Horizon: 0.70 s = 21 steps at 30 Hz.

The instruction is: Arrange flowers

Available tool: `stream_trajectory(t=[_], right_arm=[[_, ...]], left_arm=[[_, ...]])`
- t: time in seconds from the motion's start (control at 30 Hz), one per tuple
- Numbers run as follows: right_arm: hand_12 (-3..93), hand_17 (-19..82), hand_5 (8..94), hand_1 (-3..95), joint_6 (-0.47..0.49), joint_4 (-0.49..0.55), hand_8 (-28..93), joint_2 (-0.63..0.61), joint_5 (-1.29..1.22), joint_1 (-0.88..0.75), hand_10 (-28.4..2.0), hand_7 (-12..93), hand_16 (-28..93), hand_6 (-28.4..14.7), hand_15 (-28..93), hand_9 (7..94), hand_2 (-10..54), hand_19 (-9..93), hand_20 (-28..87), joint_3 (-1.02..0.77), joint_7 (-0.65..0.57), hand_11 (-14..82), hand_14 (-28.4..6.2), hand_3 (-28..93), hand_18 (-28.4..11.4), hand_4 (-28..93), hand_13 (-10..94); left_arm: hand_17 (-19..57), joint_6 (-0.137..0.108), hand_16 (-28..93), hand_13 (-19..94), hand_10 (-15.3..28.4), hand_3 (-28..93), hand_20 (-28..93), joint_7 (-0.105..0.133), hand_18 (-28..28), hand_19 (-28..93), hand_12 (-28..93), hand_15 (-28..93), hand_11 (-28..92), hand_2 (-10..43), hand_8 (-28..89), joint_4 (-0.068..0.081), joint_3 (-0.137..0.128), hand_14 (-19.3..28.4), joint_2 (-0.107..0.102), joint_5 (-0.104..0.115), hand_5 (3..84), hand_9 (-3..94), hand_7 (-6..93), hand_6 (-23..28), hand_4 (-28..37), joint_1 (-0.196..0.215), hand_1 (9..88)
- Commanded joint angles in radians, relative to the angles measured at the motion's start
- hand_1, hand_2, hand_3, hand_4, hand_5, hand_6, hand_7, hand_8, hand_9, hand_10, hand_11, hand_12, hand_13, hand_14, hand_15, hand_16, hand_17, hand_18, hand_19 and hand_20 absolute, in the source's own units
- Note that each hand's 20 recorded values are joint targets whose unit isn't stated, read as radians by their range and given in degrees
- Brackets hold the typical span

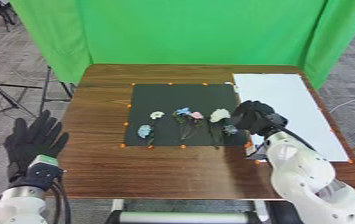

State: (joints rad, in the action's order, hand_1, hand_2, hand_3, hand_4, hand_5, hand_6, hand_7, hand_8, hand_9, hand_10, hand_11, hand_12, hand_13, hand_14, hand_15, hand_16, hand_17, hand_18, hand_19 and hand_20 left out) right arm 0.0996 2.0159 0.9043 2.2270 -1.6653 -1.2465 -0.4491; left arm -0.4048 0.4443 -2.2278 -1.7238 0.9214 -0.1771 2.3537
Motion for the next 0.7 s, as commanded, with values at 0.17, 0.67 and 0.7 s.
stream_trajectory(t=[0.17, 0.67, 0.7], right_arm=[[13.3, 18, 39.6, 20.7, -0.249, -0.005, -12, 0.055, -0.543, -0.108, -16.4, 18, 10, -5.4, 32, 39.3, 5.1, 50, 20, -0.240, 0.323, 10.4, -15.9, 79, -18.3, -27, 32], [8.2, 16, 35.8, 7.8, -0.121, -0.037, -11, 0.194, -1.201, -0.175, -12.1, 10, 9, -5.7, 12, 34.5, 6.1, 25, 18, -0.361, 0.538, 5.2, -11.0, 81, -16.5, -28, 26], [8.1, 16, 35.8, 7.3, -0.114, -0.036, -11, 0.200, -1.208, -0.180, -11.7, 10, 9, -5.5, 12, 34.5, 5.8, 25, 18, -0.366, 0.540, 5.1, -10.9, 81, -16.4, -28, 26]], left_arm=[[-7.2, 0.077, -8, 10, 12.0, 71, 8, -0.054, 10.3, 22, 7, 25, 17, 8.5, -11, 0.018, -0.032, 10.5, -0.006, -0.071, 29.6, 20.6, 15.3, 5.9, -28.3, -0.021, 23.2], [-6.8, 0.137, -7, 11, 11.3, 68, 7, -0.090, 10.5, 20, 7, 19, 13, 9.4, -10, 0.030, -0.067, 9.4, 0.002, -0.131, 27.9, 20.6, 10.6, 4.9, -28.3, -0.021, 22.1], [-6.8, 0.145, -7, 11, 11.3, 68, 7, -0.093, 10.5, 20, 7, 18, 13, 9.5, -10, 0.031, -0.072, 9.3, 0.004, -0.136, 27.9, 20.6, 10.5, 4.8, -28.3, -0.018, 21.9]])
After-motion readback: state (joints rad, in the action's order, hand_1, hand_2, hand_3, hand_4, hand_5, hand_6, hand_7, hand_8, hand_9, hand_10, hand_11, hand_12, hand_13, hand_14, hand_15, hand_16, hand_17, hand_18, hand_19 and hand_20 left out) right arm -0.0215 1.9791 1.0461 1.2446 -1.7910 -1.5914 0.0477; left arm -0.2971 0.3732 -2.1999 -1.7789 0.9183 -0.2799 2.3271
